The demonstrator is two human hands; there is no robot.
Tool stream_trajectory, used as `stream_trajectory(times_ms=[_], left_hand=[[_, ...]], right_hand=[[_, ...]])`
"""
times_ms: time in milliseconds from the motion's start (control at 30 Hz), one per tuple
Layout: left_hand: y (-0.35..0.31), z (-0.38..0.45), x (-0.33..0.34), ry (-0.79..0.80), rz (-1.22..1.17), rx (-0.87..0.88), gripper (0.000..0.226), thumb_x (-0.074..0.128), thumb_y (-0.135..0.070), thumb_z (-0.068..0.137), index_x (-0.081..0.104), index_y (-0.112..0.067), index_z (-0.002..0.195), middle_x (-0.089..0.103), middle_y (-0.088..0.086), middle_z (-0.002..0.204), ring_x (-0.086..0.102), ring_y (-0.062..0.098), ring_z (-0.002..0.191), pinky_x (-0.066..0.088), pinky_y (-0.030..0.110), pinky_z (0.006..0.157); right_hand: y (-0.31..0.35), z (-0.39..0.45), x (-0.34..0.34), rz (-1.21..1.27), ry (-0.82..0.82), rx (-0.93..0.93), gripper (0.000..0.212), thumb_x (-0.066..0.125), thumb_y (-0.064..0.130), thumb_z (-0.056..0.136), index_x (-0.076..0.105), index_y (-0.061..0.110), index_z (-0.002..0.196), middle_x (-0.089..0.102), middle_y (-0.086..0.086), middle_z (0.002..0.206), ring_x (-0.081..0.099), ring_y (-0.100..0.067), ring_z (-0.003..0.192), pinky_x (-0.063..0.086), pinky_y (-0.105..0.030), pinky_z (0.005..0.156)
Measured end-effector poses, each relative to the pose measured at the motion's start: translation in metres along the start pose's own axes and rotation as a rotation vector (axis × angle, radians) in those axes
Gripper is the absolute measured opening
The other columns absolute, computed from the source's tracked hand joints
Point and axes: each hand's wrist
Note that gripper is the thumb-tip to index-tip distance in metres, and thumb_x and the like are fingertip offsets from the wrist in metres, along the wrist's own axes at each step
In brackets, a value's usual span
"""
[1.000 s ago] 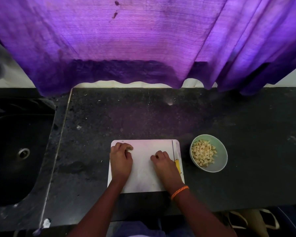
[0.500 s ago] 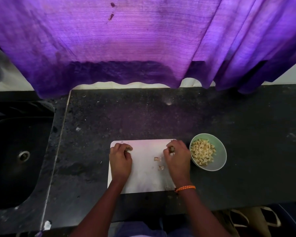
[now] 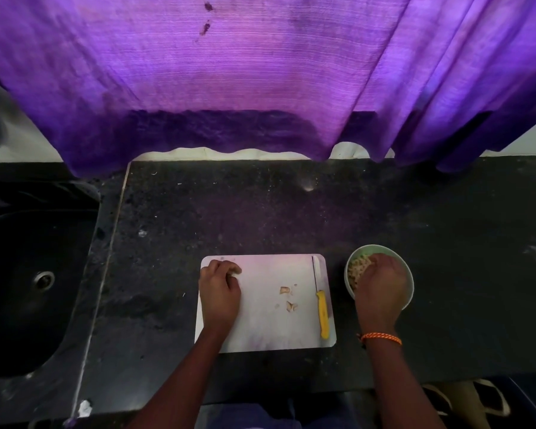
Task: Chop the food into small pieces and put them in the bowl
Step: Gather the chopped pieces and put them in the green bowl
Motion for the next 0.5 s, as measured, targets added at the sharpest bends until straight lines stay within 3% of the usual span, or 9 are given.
stream_trajectory(times_ms=[133,267,400,500], left_hand=[[-0.001,0.000,0.000,-0.003,0.000,-0.005,0.042,0.056,0.016,0.078,0.073,-0.021,0.090,0.066,-0.009,0.103,0.056,0.022,0.104,0.040,0.025,0.088],[0.000,0.001,0.000,-0.002,0.006,-0.002,0.041,0.057,0.015,0.078,0.073,-0.020,0.090,0.065,-0.009,0.102,0.057,0.022,0.104,0.044,0.029,0.089],[0.000,0.001,0.000,-0.007,0.006,0.004,0.041,0.058,0.016,0.078,0.074,-0.020,0.089,0.066,-0.009,0.101,0.057,0.022,0.102,0.044,0.030,0.089],[0.001,0.001,0.001,0.007,0.009,0.002,0.042,0.058,0.016,0.078,0.074,-0.021,0.090,0.064,-0.009,0.102,0.056,0.021,0.102,0.041,0.027,0.089]], right_hand=[[0.012,0.002,-0.003,0.126,-0.082,0.042,0.023,0.054,-0.001,0.093,0.071,0.005,0.107,0.069,-0.014,0.108,0.064,-0.031,0.100,0.054,-0.047,0.087],[0.036,-0.021,0.002,0.318,-0.139,-0.111,0.025,0.056,-0.009,0.088,0.072,0.010,0.091,0.070,-0.003,0.091,0.063,-0.021,0.085,0.052,-0.035,0.077],[0.060,-0.060,0.031,0.441,0.117,-0.266,0.027,0.058,-0.007,0.090,0.074,0.015,0.092,0.070,0.007,0.093,0.064,-0.005,0.089,0.052,-0.018,0.083],[0.055,-0.074,0.062,0.315,0.256,-0.355,0.025,0.060,0.000,0.090,0.073,0.020,0.095,0.069,0.007,0.099,0.062,-0.005,0.094,0.054,-0.023,0.087]])
Point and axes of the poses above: each hand's wrist, its own z-axis towards the middle knuckle, its own x-axis out of the palm, y = z × x
